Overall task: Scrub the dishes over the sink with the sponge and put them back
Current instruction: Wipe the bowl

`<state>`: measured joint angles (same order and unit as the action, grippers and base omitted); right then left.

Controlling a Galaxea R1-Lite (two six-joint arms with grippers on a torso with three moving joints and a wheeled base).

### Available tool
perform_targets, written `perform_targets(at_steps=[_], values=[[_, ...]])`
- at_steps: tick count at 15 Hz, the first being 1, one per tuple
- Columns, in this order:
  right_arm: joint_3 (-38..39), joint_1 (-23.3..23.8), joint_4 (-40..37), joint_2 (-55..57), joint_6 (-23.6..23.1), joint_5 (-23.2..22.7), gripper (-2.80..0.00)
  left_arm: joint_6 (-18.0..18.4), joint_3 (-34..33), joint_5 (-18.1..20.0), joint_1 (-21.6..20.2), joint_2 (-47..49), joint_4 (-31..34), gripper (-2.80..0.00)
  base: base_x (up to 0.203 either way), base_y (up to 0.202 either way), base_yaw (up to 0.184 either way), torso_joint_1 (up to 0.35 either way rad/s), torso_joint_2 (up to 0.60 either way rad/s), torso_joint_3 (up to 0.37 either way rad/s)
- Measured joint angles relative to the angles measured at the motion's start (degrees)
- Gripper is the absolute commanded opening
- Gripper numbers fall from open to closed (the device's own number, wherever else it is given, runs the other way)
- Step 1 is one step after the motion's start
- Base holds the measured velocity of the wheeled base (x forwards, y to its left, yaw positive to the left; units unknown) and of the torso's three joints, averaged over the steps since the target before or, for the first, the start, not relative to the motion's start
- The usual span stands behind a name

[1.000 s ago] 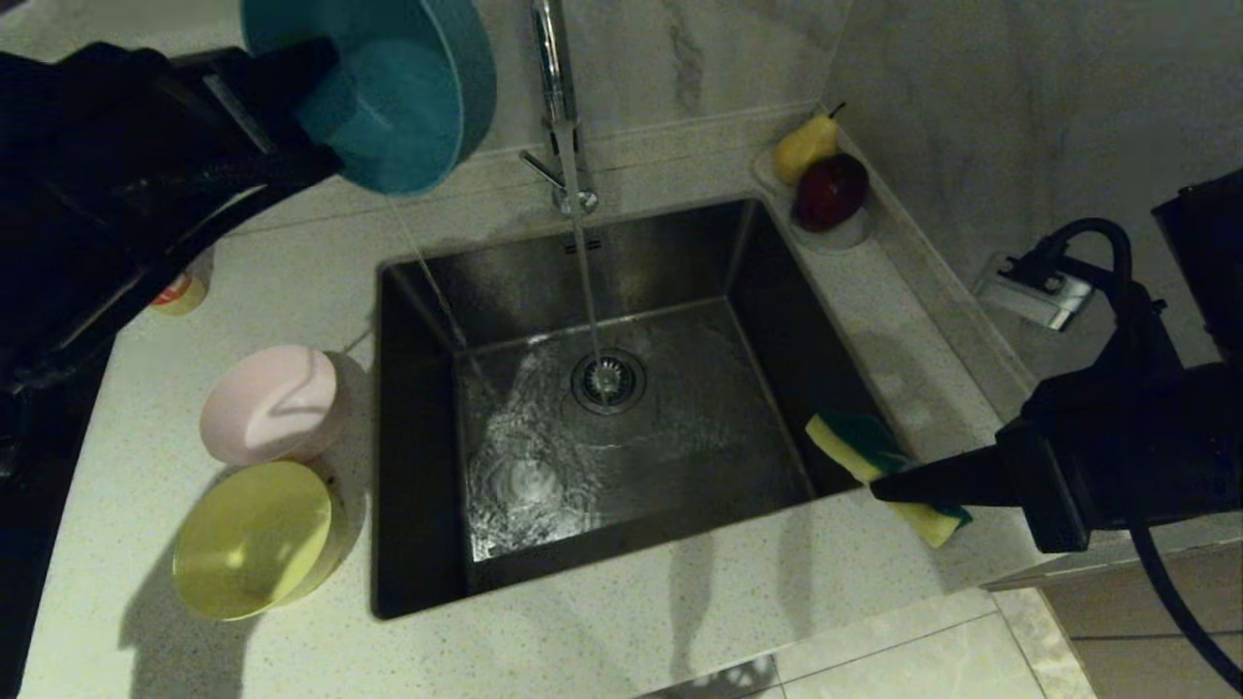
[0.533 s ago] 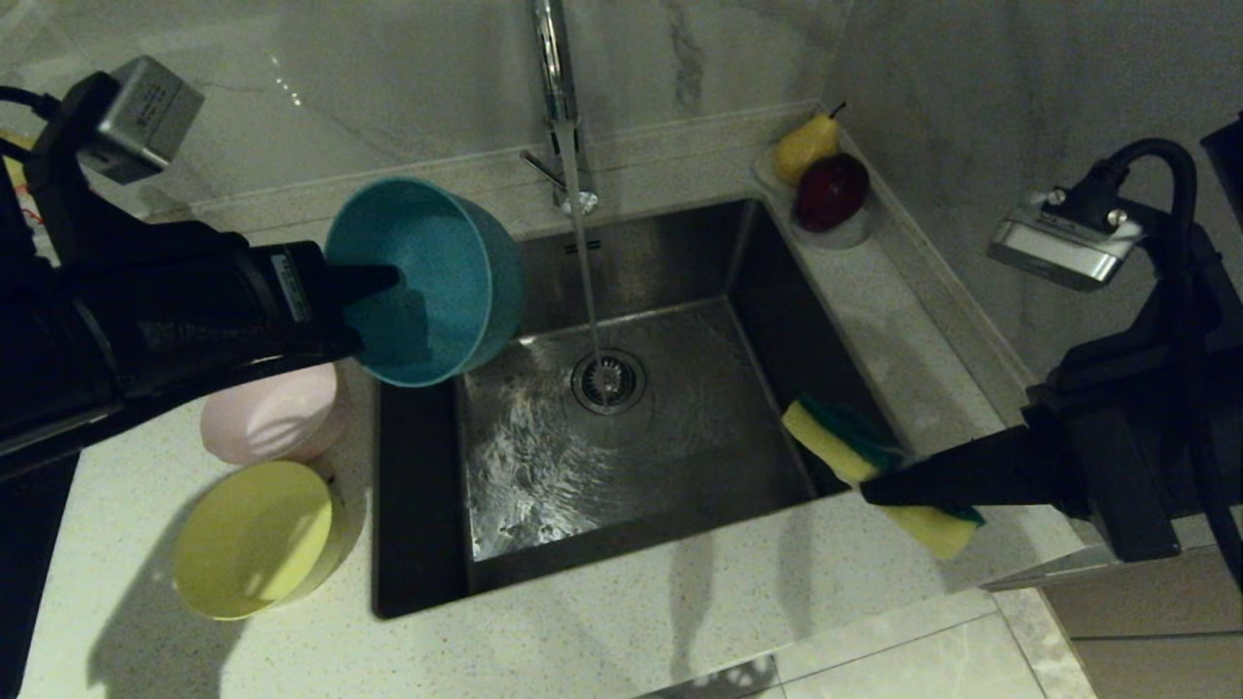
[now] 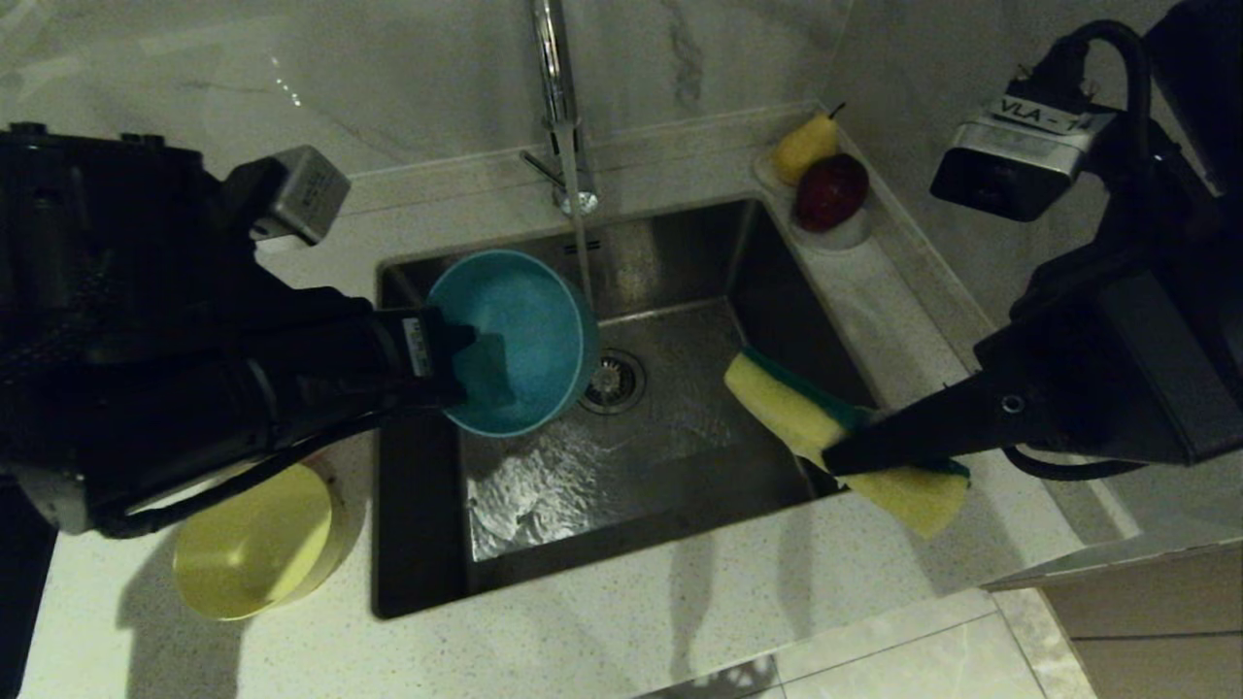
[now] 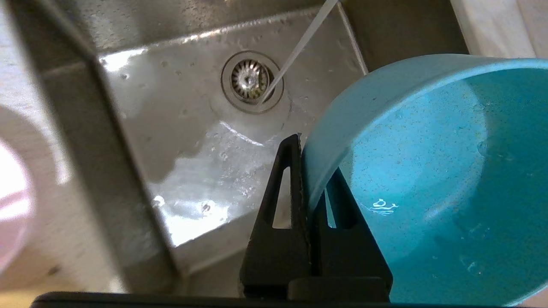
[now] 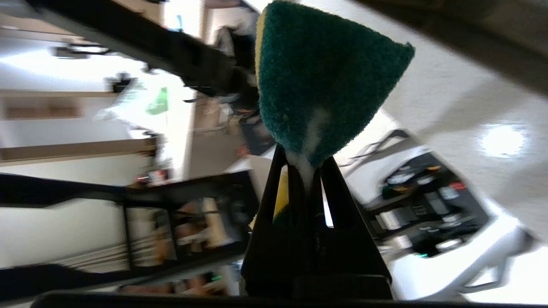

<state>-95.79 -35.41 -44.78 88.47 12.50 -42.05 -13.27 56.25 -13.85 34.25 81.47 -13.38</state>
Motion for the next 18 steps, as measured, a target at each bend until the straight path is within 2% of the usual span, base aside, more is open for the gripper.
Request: perform_targets(at_steps=[1,4,5,7,11,15,18], values=[[-2.4,-0.1,-1.0,1.6,1.5,-0.4,-2.8,-0.3,0.1,-2.0,0.9,1.6,-1.7,-2.8,0.0,0.0,0.0,0.0,0.0,0.0],[-6.8,-1.6,-1.6,5.8,5.5,-0.5,-2.8,-2.7,0.4,-13.0,4.3,6.8,-10.7,-2.8,0.0,0.0,0.0,0.0,0.0,0.0],[-7.5,-2.1,-1.8,7.3,5.8,-0.3,-2.8,-2.5,0.0,-15.9,5.4,8.0,-13.9,-2.8,0.0,0.0,0.0,0.0,0.0,0.0],[-9.2,-2.8,-2.3,10.4,6.5,-0.2,-2.8,0.3,-0.4,-18.9,6.9,9.4,-15.8,-2.8,0.0,0.0,0.0,0.0,0.0,0.0],[-13.5,-3.0,-2.3,14.9,10.4,-0.2,-2.8,5.0,-1.5,-22.1,9.4,10.0,-21.0,-2.8,0.0,0.0,0.0,0.0,0.0,0.0],[-14.6,-3.1,-1.5,17.6,11.2,-0.3,-2.8,10.0,-6.9,-22.4,11.1,10.2,-30.3,-2.8,0.0,0.0,0.0,0.0,0.0,0.0],[-14.8,-3.1,0.5,18.6,12.1,-0.3,-2.8,11.8,-8.8,-22.4,11.7,10.4,-31.9,-2.8,0.0,0.0,0.0,0.0,0.0,0.0]])
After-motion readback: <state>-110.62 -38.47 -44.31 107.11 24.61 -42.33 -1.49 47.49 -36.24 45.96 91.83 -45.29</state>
